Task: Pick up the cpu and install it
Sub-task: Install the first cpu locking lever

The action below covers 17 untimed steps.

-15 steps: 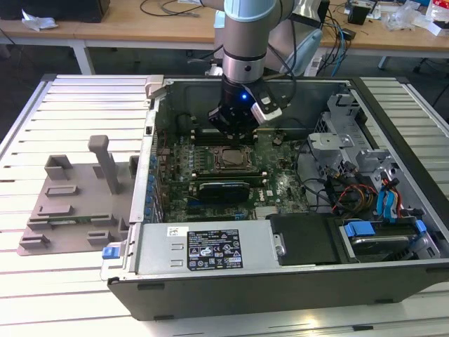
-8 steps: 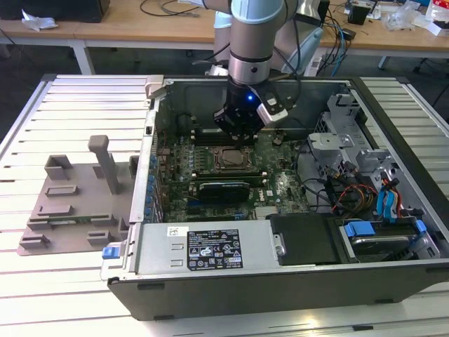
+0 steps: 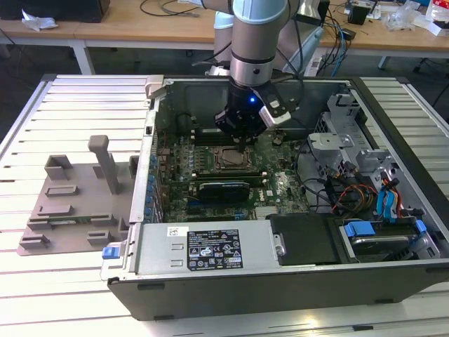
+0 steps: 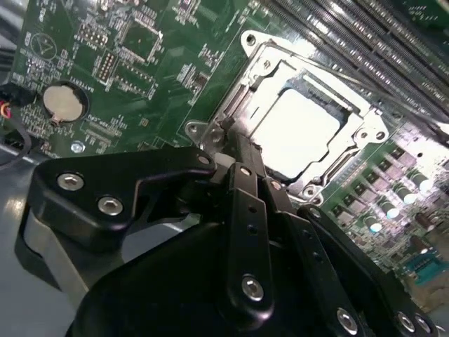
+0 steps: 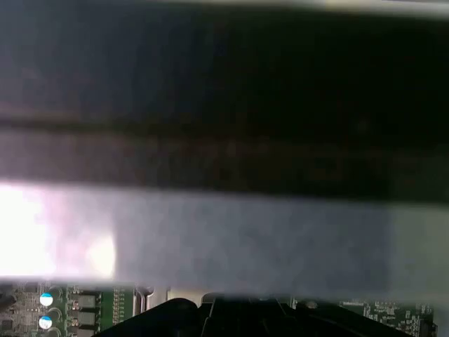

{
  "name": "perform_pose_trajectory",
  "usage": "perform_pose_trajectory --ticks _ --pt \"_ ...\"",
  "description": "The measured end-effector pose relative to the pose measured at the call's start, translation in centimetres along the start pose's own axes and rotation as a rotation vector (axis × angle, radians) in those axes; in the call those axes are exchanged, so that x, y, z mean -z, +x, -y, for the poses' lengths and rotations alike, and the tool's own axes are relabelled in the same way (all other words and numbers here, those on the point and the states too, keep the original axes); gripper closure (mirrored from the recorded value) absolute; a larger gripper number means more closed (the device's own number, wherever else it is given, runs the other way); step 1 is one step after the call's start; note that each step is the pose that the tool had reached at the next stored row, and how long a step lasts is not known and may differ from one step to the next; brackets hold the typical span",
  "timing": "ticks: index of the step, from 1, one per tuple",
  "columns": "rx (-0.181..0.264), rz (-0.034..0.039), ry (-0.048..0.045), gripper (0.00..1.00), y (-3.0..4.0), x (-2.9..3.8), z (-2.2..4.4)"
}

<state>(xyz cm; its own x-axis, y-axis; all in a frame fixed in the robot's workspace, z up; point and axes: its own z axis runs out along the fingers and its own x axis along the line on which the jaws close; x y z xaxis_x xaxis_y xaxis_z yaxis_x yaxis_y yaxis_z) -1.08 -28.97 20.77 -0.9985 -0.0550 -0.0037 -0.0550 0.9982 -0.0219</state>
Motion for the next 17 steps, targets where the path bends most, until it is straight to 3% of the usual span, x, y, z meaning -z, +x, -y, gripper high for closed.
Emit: perform_pose_trajectory --ticks 5,17 --pt "0.000 0.0000 0.0000 0.89 0.05 -0.02 0.81" --pt "0.000 -0.0001 0.0003 0.89 0.06 0.11 0.99"
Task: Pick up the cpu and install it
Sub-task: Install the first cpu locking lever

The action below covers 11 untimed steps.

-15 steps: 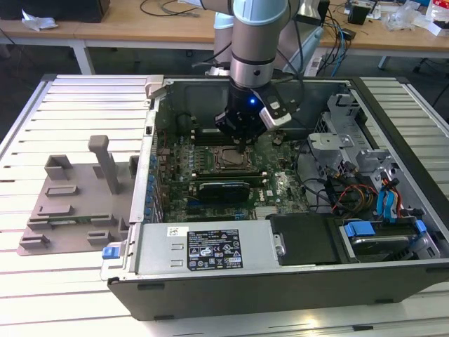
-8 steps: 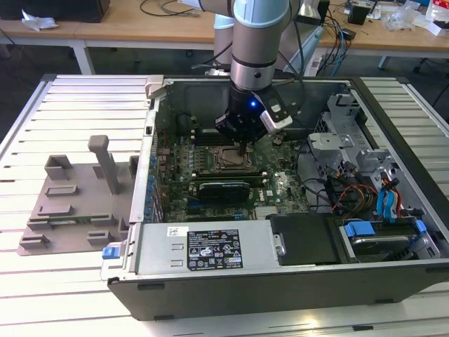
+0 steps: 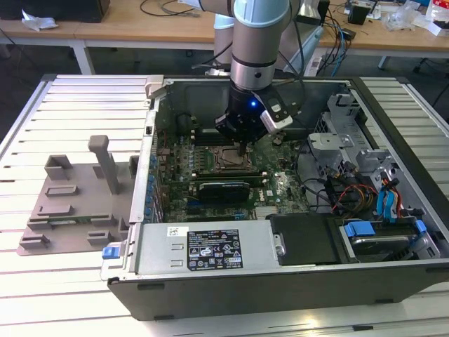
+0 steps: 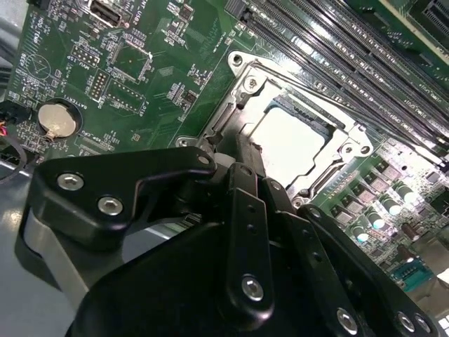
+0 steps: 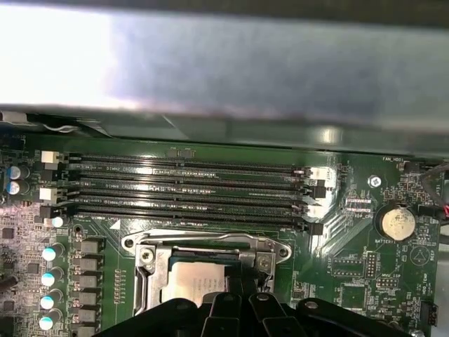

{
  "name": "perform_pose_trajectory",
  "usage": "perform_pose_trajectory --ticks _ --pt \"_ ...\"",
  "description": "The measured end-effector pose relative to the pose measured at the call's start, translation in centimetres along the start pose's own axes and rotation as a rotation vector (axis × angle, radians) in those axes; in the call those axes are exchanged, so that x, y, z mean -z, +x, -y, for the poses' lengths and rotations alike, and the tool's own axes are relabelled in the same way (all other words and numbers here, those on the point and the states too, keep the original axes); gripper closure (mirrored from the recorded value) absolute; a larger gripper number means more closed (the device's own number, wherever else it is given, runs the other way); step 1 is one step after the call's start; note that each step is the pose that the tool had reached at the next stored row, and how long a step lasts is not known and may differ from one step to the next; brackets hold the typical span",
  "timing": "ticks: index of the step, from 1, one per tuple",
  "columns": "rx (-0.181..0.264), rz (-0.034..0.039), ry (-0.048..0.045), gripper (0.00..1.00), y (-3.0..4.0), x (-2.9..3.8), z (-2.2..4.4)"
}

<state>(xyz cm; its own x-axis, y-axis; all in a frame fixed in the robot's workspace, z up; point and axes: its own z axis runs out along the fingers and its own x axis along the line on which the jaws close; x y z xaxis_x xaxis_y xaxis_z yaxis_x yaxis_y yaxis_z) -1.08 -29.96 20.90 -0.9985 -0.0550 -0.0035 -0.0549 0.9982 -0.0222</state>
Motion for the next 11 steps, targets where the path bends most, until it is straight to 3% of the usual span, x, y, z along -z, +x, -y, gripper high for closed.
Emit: perform_pose_trajectory --ticks 3,8,9,11 --pt "0.000 0.0000 0.0002 0.89 0.00 0.23 0.01" --pt "0.000 0.0008 0.0019 0.89 0.00 1.40 0.07" --pt "0.000 0.0009 0.0024 0.89 0.00 1.70 0.08" --pt "0.000 0.0012 0.0037 0.89 0.00 3.25 0.14"
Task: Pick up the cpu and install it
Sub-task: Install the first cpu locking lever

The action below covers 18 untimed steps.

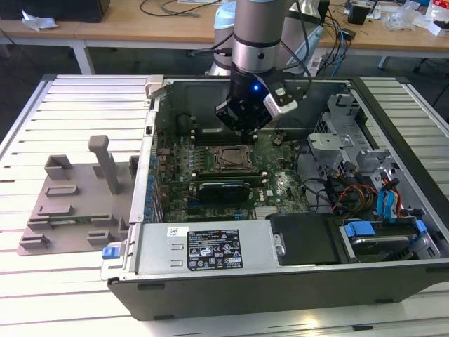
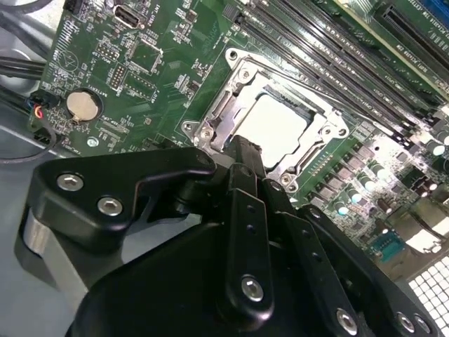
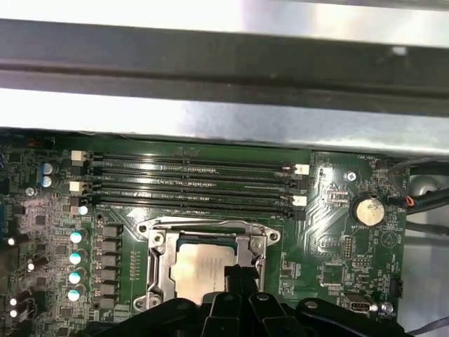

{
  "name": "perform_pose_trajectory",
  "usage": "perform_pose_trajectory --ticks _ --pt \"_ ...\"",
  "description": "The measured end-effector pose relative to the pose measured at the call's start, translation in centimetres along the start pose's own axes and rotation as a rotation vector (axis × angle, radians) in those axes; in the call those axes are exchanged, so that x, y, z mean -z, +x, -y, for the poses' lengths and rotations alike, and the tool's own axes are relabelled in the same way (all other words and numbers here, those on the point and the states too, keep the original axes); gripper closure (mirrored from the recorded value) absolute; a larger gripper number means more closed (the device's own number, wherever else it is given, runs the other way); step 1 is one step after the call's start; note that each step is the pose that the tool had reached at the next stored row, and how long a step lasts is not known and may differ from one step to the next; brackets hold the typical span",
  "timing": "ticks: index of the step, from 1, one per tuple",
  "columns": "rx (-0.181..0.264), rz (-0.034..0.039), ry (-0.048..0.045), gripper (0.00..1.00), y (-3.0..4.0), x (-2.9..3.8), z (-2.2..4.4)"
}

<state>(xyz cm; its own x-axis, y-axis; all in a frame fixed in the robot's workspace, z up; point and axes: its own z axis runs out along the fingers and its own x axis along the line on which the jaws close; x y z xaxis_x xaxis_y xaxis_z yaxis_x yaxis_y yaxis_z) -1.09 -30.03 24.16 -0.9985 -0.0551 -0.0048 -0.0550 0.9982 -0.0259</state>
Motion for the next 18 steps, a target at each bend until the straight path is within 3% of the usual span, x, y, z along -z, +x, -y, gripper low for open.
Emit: perform_pose_trajectory --ticks 18 --pt "0.000 -0.0002 0.0045 0.89 -0.01 2.58 0.07"
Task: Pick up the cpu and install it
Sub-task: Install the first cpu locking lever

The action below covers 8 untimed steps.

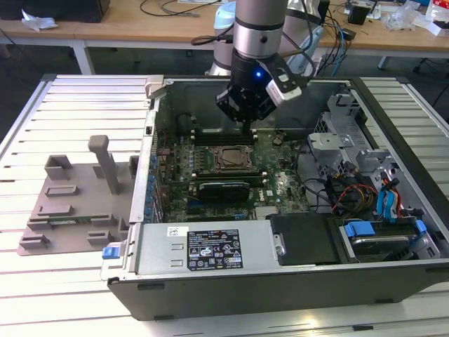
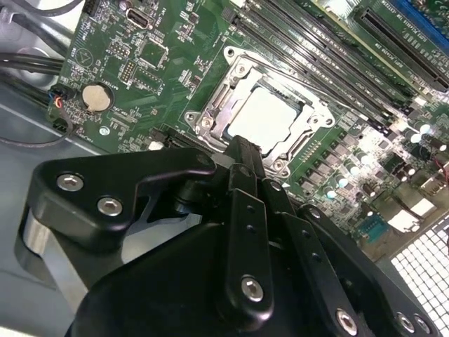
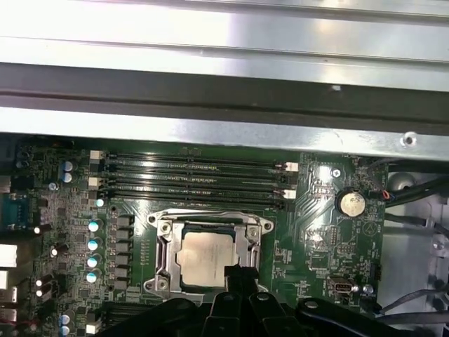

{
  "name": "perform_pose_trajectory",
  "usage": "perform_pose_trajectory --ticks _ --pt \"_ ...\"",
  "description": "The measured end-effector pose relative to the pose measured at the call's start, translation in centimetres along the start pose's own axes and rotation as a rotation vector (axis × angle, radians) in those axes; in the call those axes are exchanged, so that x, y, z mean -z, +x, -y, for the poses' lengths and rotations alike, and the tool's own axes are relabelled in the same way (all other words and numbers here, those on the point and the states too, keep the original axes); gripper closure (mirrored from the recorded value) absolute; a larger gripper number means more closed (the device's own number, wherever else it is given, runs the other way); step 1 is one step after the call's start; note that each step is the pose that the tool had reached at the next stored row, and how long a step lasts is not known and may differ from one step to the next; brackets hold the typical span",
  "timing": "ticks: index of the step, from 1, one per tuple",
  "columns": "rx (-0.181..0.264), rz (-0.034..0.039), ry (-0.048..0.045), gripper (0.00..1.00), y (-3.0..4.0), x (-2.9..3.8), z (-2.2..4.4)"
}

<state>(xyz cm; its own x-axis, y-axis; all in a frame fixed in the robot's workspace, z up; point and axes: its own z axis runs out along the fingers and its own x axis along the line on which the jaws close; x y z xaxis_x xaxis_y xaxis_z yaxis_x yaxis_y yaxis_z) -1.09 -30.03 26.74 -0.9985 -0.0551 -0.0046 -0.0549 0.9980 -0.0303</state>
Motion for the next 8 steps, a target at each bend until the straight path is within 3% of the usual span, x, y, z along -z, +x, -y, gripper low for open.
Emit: perform_pose_trajectory --ticks 2,5,8 --pt "0.000 0.0000 0.0000 0.89 0.00 0.21 0.01" --pt "0.000 0.0001 0.0000 0.89 0.00 1.23 0.04" --pt "0.000 0.0001 0.0000 0.89 -0.01 1.79 0.05"
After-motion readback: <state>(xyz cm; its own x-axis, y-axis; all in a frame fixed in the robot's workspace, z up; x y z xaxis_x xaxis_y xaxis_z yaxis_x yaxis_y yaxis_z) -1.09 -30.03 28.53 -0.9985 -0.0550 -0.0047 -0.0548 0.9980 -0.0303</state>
